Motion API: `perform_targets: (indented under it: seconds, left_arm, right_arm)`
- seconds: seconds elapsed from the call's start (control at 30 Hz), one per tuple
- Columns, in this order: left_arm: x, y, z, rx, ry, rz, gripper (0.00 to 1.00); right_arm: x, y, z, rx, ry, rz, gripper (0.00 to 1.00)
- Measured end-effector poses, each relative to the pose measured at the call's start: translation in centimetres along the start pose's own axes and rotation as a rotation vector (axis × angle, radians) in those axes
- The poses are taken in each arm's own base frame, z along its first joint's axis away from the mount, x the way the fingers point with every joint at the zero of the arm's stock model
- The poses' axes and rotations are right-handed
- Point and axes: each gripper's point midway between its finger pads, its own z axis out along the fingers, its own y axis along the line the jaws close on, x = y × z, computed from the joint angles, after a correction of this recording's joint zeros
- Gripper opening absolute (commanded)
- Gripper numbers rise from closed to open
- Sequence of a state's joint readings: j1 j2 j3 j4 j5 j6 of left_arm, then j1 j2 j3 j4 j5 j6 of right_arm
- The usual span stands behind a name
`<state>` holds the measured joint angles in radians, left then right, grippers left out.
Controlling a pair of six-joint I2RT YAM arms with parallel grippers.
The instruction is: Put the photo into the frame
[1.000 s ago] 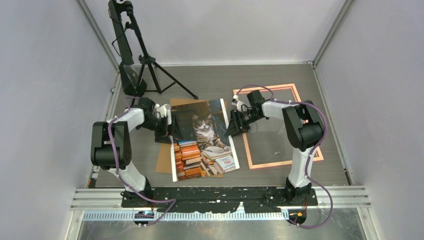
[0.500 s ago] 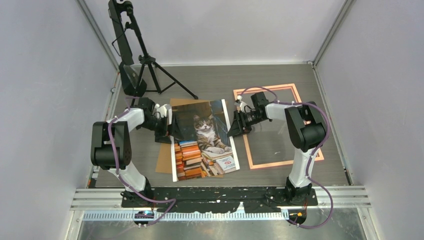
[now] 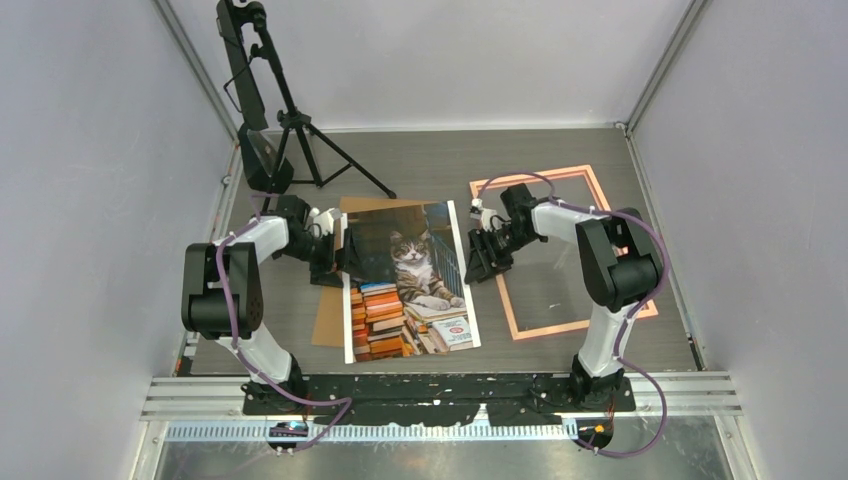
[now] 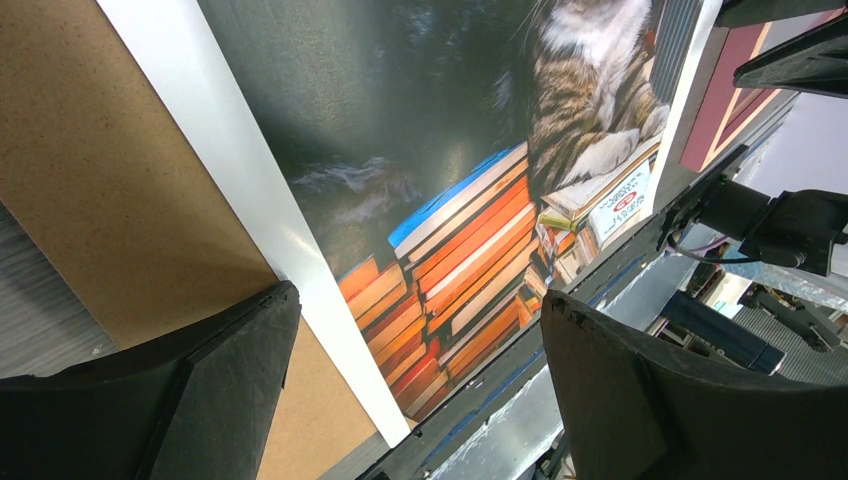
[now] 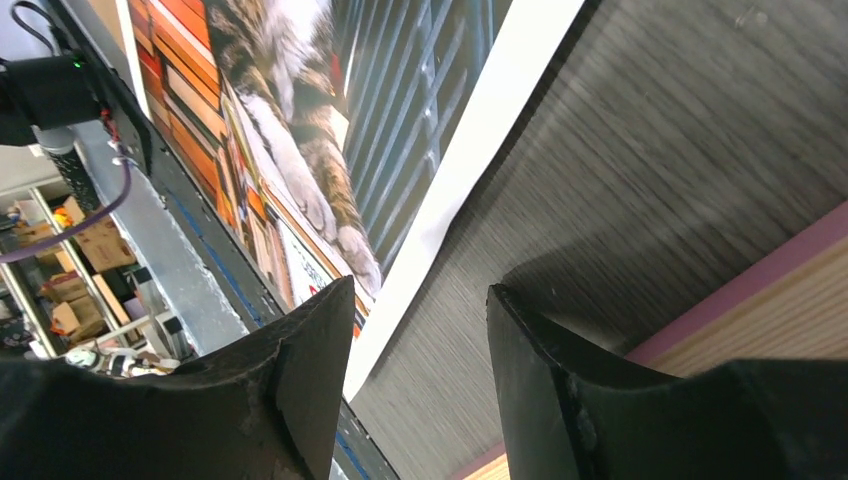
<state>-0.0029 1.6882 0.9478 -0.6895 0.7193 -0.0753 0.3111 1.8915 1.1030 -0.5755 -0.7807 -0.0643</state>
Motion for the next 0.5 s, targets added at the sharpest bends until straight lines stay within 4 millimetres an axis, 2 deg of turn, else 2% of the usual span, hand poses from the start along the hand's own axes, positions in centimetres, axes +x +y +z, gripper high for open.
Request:
perform_targets:
  seconds: [0.27, 0.5]
  left_arm:
    - [0.0, 0.0, 0.0, 0.000, 0.000, 0.000, 0.96]
    - [0.0, 0.0, 0.0, 0.000, 0.000, 0.000, 0.96]
  right_arm:
    - [1.1, 0.4, 0.2, 0.037, 0.050, -0.047, 0.58]
    - [1.8, 1.4, 1.0, -0.021, 0.075, -0.038, 0.57]
